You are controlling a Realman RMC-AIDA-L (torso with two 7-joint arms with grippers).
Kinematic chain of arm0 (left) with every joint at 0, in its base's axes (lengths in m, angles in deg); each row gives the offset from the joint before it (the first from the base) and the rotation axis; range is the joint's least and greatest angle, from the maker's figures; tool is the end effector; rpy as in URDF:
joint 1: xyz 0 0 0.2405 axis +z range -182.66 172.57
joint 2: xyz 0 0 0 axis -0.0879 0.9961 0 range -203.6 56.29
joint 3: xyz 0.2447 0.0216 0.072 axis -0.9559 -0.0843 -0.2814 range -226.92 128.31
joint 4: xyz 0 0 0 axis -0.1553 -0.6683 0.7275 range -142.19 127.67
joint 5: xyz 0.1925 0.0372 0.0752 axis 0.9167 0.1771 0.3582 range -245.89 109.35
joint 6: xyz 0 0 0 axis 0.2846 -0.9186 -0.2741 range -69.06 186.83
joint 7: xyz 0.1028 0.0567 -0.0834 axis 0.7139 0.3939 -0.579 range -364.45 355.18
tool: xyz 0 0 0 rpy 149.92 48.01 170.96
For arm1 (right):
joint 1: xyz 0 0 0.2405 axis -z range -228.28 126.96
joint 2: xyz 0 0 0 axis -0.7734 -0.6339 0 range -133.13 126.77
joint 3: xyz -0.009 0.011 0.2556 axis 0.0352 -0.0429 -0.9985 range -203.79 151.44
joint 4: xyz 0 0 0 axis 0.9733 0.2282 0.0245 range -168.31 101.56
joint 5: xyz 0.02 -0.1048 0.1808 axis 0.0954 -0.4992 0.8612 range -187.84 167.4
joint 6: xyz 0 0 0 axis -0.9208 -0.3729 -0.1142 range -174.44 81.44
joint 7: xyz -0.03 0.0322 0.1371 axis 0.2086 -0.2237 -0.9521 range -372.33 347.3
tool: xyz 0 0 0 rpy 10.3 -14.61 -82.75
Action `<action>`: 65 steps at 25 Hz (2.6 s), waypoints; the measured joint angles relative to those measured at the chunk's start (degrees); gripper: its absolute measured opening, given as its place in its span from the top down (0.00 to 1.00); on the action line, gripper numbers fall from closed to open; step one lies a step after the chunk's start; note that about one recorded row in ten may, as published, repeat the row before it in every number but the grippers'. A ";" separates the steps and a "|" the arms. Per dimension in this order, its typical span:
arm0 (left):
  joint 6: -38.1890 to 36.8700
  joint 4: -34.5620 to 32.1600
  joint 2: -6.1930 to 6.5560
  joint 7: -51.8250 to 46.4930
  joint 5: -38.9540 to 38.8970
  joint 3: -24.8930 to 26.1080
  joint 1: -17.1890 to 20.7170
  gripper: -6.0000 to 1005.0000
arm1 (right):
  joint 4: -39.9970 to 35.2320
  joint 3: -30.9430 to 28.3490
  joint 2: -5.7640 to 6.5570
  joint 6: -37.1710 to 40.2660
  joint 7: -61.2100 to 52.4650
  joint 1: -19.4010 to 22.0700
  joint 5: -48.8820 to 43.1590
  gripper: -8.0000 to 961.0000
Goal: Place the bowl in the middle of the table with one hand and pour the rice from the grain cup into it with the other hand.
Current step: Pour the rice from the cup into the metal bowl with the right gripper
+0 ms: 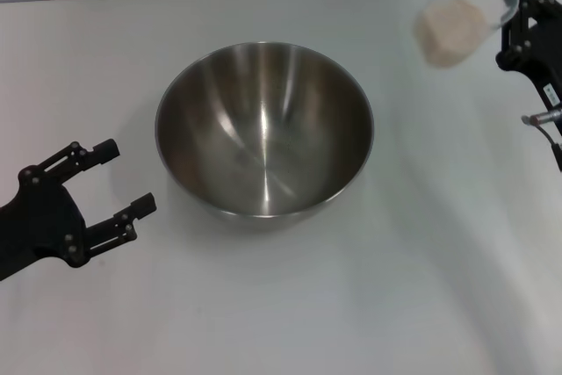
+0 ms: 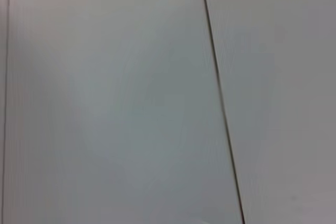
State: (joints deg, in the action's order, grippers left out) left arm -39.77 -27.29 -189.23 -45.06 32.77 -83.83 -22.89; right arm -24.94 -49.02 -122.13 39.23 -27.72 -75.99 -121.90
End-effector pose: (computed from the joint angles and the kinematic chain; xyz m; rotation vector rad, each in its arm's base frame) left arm -0.3183 0.2466 0.0071 -2.4435 -0.2411 -0.9358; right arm 0.2907 0.3101 -0.0084 -1.6163 0.4035 1.0277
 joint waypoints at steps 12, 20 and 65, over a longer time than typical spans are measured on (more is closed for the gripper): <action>0.18 0.00 -0.27 0.17 0.04 -0.30 0.38 0.20 | -0.76 1.31 0.33 -0.17 -0.91 -2.72 -2.74 0.98; -0.15 0.00 -0.26 -0.04 0.04 -0.11 0.94 0.20 | -2.56 1.75 0.13 -6.69 -7.22 -12.55 -19.91 0.98; 0.59 0.01 -1.76 1.87 -0.28 2.89 2.84 0.20 | -5.90 3.66 -0.14 -3.37 84.73 -18.79 -29.19 0.98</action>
State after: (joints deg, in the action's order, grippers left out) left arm -39.18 -27.29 -190.99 -43.18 32.48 -80.94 -20.04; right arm -30.85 -45.36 -122.27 35.86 57.01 -94.78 -151.09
